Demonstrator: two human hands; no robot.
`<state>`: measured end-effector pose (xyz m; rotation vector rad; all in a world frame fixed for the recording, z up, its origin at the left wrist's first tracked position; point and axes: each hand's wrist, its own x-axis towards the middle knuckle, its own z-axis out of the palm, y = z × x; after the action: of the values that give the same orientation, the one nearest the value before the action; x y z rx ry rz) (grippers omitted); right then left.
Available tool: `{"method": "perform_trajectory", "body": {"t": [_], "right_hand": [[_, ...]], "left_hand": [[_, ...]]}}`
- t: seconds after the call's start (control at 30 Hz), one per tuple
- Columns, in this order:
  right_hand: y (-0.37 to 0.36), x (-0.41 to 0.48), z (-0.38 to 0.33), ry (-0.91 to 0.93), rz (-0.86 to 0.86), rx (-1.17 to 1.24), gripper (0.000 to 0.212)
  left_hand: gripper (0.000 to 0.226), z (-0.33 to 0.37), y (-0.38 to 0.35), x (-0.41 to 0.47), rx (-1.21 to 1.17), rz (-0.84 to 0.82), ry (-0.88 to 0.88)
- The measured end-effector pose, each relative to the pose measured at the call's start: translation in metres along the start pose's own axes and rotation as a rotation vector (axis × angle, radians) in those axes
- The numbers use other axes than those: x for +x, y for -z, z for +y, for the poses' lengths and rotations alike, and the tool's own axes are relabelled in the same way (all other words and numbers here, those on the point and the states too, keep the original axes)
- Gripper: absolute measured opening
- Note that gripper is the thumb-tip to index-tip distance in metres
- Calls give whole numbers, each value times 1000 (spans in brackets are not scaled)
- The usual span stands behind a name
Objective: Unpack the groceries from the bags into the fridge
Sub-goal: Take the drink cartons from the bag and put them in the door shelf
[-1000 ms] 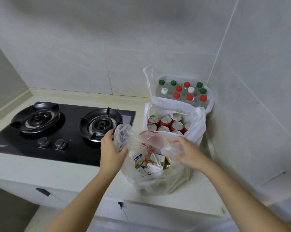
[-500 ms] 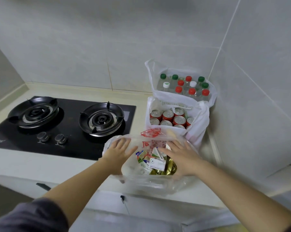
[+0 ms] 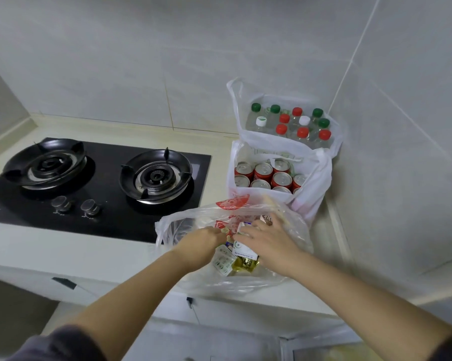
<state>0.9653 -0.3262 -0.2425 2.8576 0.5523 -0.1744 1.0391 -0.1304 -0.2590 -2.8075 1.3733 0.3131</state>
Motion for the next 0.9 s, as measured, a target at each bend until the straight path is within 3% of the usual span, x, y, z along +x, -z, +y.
{"method": "perform_trajectory", "body": {"t": [0.13, 0.37, 0.57, 0.73, 0.8, 0.9], "right_hand": [[-9, 12, 3, 76, -61, -25, 94], [-14, 24, 7, 130, -114, -20, 92], [-20, 28, 9, 184, -109, -50, 88], [-6, 29, 11, 136, -84, -87, 76], [2, 25, 16, 73, -73, -18, 69], [6, 17, 25, -1, -60, 133, 65]], "left_hand": [[62, -11, -16, 14, 44, -155, 31], [107, -28, -30, 15, 83, -324, 93], [98, -23, -31, 23, 94, -294, 173], [112, -22, -14, 23, 195, -300, 103], [105, -21, -3, 19, 161, -267, 65], [77, -19, 15, 15, 48, -210, 27]]}}
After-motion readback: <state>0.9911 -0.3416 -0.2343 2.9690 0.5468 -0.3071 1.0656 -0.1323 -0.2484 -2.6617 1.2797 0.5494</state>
